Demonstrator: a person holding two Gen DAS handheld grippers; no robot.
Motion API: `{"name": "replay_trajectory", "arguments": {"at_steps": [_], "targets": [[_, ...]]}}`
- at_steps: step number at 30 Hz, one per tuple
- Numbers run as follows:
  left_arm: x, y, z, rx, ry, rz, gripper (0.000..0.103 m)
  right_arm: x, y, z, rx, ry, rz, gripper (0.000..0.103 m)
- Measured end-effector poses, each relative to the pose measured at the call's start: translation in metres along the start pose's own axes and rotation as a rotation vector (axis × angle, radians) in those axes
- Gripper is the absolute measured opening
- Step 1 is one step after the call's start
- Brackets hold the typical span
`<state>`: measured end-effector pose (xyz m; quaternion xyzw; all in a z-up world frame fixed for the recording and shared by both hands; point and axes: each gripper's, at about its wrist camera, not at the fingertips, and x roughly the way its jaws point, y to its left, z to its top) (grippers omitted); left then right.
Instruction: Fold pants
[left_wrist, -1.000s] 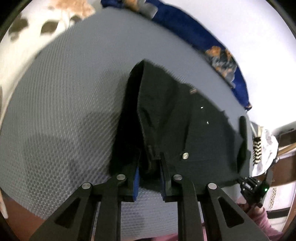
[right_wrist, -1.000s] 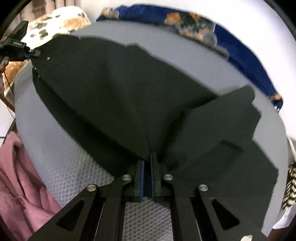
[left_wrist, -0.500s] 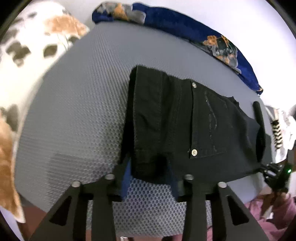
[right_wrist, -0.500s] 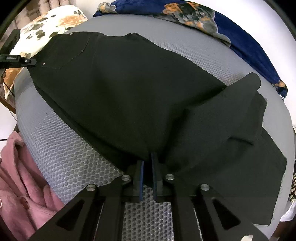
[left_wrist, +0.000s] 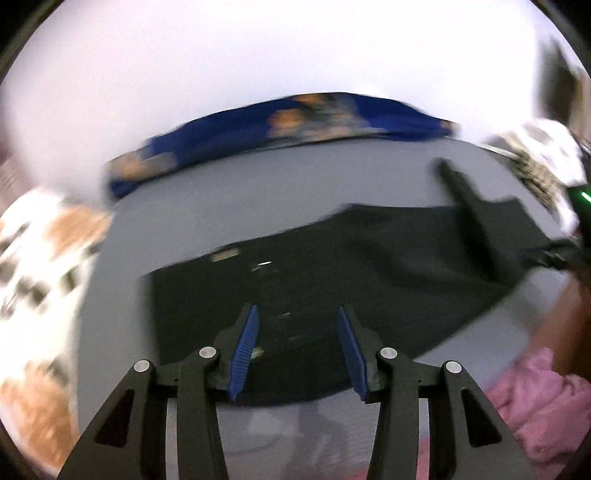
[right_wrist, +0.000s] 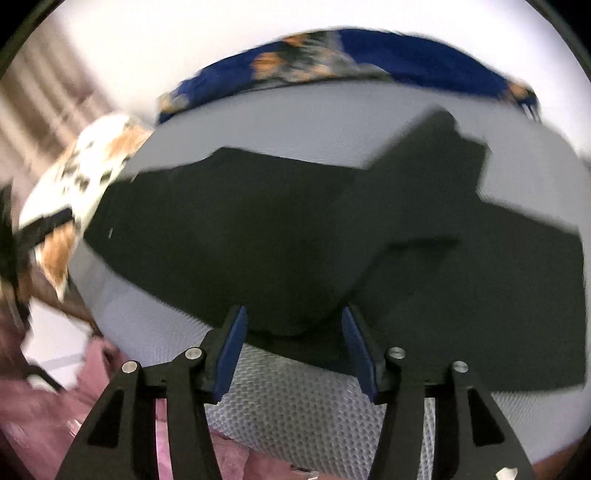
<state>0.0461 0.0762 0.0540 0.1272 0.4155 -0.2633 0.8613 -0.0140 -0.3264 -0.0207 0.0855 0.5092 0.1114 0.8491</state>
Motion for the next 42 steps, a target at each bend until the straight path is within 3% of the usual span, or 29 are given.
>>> {"name": "replay_trajectory", "arguments": {"at_steps": [5, 8, 11, 12, 13, 14, 20, 27, 28, 30, 35, 42], "targets": [[0.042, -0.069, 0.018, 0.100, 0.031, -0.177, 0.046, 0.011, -0.032, -0.004, 0.179, 0.038, 0.108, 0.051], [0.065, -0.100, 0.021, 0.130, 0.059, -0.226, 0.046, 0.025, -0.039, -0.004, 0.260, 0.078, 0.168, 0.051], [0.083, -0.123, 0.025, 0.136, 0.085, -0.237, 0.046, 0.042, -0.040, -0.001, 0.283, 0.108, 0.174, 0.049], [0.085, -0.129, 0.023, 0.142, 0.090, -0.232, 0.046, 0.046, -0.041, 0.000, 0.297, 0.116, 0.187, 0.036], [0.089, -0.136, 0.023, 0.151, 0.095, -0.229, 0.046, 0.049, -0.042, 0.002, 0.317, 0.125, 0.220, 0.015], [0.092, -0.142, 0.022, 0.156, 0.096, -0.228, 0.046, 0.050, -0.042, 0.005, 0.342, 0.124, 0.260, 0.010], [0.103, -0.171, 0.020, 0.155, 0.102, -0.257, 0.046, 0.038, -0.048, 0.023, 0.414, 0.074, 0.332, 0.009], [0.122, -0.205, 0.033, 0.158, 0.103, -0.274, 0.045, 0.031, -0.049, 0.037, 0.415, 0.042, 0.355, 0.009], [0.128, -0.209, 0.035, 0.154, 0.115, -0.272, 0.043, 0.031, -0.051, 0.038, 0.414, 0.041, 0.354, 0.009], [0.135, -0.213, 0.036, 0.143, 0.132, -0.271, 0.007, 0.033, -0.052, 0.041, 0.401, 0.041, 0.348, 0.010], [0.143, -0.214, 0.037, 0.097, 0.160, -0.293, 0.006, 0.043, -0.075, 0.059, 0.404, 0.015, 0.290, 0.020], [0.141, -0.206, 0.039, 0.038, 0.163, -0.321, 0.006, 0.073, -0.134, 0.120, 0.461, -0.021, 0.248, 0.022]]}}
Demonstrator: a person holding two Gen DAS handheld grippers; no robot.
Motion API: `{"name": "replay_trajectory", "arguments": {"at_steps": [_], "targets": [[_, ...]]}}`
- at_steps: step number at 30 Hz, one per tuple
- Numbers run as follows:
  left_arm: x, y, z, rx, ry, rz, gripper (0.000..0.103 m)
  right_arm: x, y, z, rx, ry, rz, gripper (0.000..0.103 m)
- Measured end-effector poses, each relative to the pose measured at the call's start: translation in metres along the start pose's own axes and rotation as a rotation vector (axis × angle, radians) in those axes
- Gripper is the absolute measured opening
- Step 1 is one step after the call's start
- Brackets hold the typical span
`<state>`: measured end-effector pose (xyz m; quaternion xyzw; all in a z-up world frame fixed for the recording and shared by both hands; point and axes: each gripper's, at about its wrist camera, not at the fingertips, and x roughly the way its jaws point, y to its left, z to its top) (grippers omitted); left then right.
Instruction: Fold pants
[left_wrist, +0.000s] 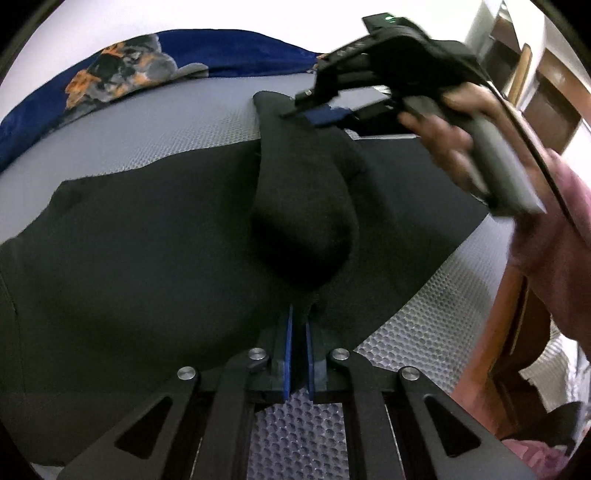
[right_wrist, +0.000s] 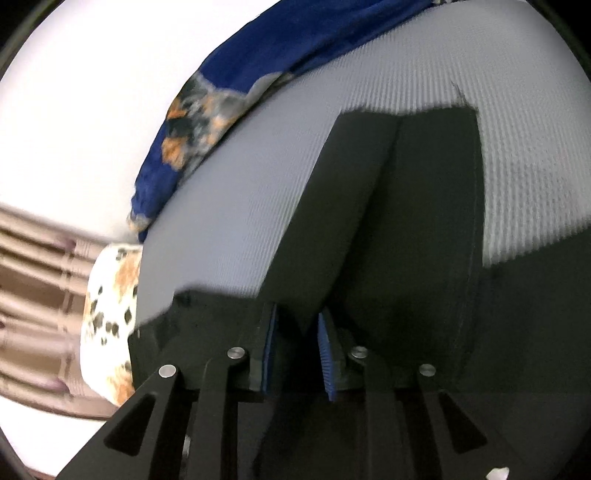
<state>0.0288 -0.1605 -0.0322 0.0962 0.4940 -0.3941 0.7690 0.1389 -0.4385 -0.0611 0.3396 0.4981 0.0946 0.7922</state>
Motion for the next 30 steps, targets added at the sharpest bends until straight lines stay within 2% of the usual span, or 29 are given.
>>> {"name": "replay_trajectory", "arguments": {"at_steps": [8, 15, 17, 19, 21, 24, 28, 30], "targets": [[0.002, 0.004, 0.000, -0.020, 0.013, -0.015, 0.006, 0.015, -0.034, 0.076, 0.136, -0.049, -0.008, 0.022], [0.005, 0.008, 0.002, -0.021, 0.024, -0.024, 0.006, 0.018, -0.038, 0.098, 0.180, -0.078, -0.008, 0.022], [0.005, 0.008, 0.003, -0.018, 0.025, -0.023, 0.006, 0.017, -0.035, 0.101, 0.182, -0.084, 0.007, 0.009], [0.005, 0.009, 0.003, -0.015, 0.024, -0.023, 0.006, 0.008, -0.028, 0.102, 0.161, -0.106, 0.013, 0.005], [0.003, 0.007, 0.003, -0.010, 0.020, -0.022, 0.006, -0.014, -0.020, 0.099, 0.138, -0.148, 0.005, 0.005], [-0.001, 0.005, 0.003, 0.011, 0.010, -0.018, 0.006, -0.072, -0.007, 0.083, 0.067, -0.248, -0.036, 0.005], [-0.003, 0.001, 0.003, 0.043, 0.002, -0.019, 0.006, -0.170, -0.007, 0.030, 0.025, -0.388, -0.166, 0.004], [-0.002, -0.002, 0.002, 0.070, 0.000, -0.015, 0.006, -0.203, -0.017, -0.001, 0.048, -0.430, -0.224, 0.004]]}}
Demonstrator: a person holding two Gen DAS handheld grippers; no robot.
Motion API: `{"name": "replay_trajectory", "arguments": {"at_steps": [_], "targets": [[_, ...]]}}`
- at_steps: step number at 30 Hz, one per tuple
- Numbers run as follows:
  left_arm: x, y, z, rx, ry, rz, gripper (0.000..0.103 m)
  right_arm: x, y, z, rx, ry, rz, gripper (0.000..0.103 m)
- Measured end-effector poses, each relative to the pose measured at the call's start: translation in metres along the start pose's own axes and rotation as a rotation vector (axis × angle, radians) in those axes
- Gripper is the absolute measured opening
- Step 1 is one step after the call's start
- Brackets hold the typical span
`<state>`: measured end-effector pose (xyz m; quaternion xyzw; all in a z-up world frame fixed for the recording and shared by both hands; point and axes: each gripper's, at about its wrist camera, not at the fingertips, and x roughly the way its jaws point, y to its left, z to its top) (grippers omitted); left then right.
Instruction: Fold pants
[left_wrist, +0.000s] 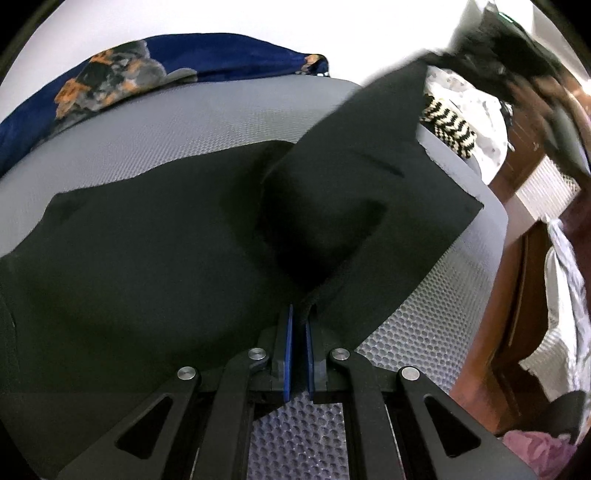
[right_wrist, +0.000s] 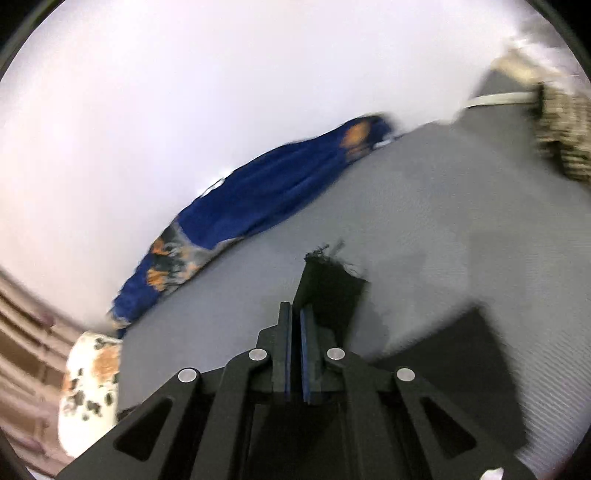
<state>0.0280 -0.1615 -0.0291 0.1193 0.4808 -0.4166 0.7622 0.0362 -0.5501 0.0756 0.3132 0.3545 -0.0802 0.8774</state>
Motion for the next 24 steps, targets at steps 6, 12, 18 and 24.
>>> {"name": "replay_trajectory", "arguments": {"at_steps": [6, 12, 18, 24], "targets": [[0.011, -0.008, -0.002, 0.078, 0.030, 0.027, 0.008, -0.054, -0.097, -0.082, 0.183, 0.018, -0.196, 0.004], [0.012, -0.012, -0.002, 0.129, 0.046, 0.042, 0.008, -0.026, -0.148, -0.134, 0.292, 0.110, -0.285, 0.003], [0.010, -0.012, 0.000, 0.099, 0.063, 0.026, 0.020, -0.018, -0.149, -0.133, 0.274, 0.152, -0.284, 0.008], [-0.020, 0.012, 0.010, -0.016, -0.009, -0.066, 0.051, -0.043, -0.141, -0.108, 0.149, 0.144, -0.313, 0.028]]}}
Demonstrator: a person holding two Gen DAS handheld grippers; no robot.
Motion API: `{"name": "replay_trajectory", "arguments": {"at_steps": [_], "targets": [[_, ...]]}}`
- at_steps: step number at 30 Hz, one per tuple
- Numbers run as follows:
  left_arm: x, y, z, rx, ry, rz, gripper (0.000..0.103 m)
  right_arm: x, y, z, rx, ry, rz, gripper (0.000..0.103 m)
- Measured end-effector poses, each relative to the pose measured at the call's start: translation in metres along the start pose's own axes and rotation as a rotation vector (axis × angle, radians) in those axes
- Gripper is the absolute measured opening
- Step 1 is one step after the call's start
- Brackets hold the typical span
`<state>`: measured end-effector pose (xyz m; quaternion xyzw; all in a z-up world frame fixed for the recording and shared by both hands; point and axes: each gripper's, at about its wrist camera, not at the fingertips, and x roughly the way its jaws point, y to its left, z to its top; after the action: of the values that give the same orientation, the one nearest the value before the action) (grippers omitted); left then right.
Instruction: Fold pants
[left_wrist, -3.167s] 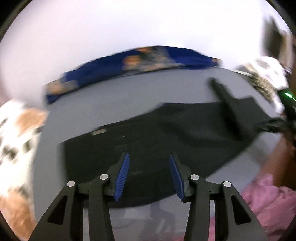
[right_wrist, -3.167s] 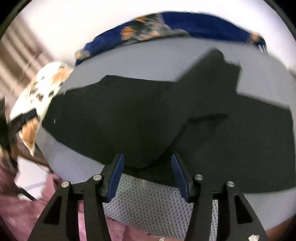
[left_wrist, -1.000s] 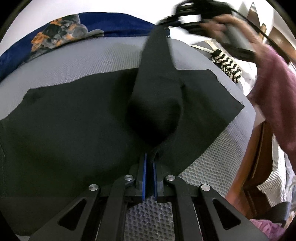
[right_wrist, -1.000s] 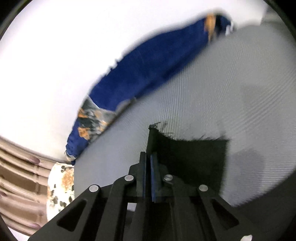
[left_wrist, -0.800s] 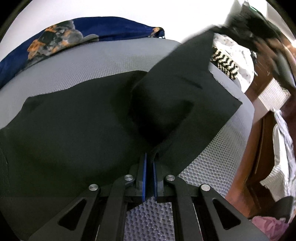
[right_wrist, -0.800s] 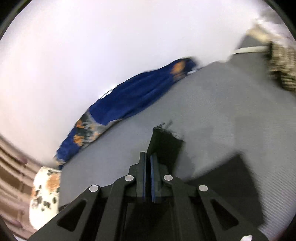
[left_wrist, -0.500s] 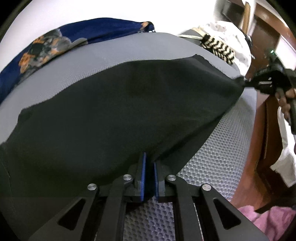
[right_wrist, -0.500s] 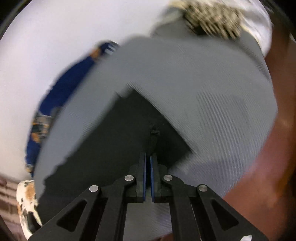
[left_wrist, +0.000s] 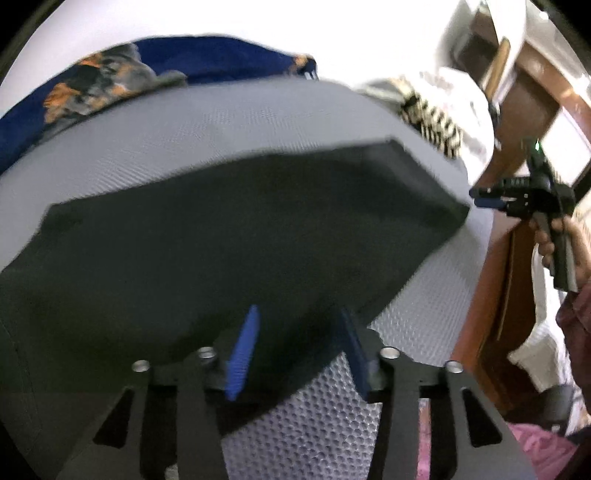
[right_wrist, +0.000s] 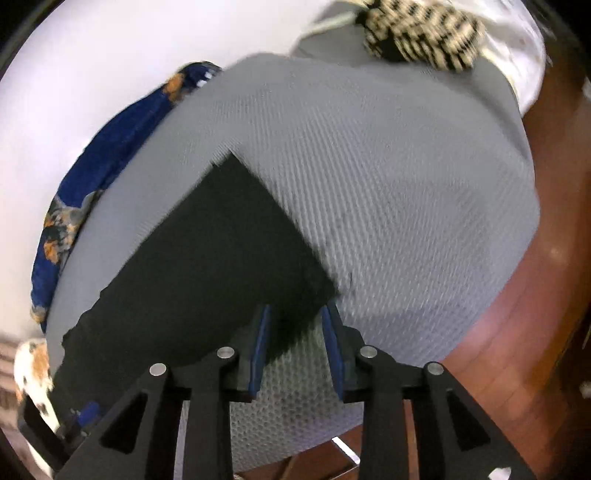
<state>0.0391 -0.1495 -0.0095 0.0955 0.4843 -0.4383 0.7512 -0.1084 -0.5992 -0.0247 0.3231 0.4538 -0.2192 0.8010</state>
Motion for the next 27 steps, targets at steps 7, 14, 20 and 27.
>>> {"name": "replay_trajectory", "arguments": {"at_steps": [7, 14, 20, 27], "targets": [[-0.023, 0.052, 0.011, -0.218, -0.090, 0.059, 0.052, 0.033, 0.026, 0.084, -0.204, 0.135, 0.273, 0.028], [-0.037, 0.089, 0.007, -0.351, -0.125, 0.178, 0.052, 0.097, 0.049, 0.143, -0.276, 0.214, 0.269, 0.028], [-0.034, 0.103, 0.004, -0.395, -0.108, 0.216, 0.052, 0.121, 0.055, 0.163, -0.327, 0.249, 0.250, 0.028], [-0.014, 0.107, 0.014, -0.414, -0.075, 0.218, 0.052, 0.132, 0.062, 0.164, -0.368, 0.294, 0.334, 0.024]]}}
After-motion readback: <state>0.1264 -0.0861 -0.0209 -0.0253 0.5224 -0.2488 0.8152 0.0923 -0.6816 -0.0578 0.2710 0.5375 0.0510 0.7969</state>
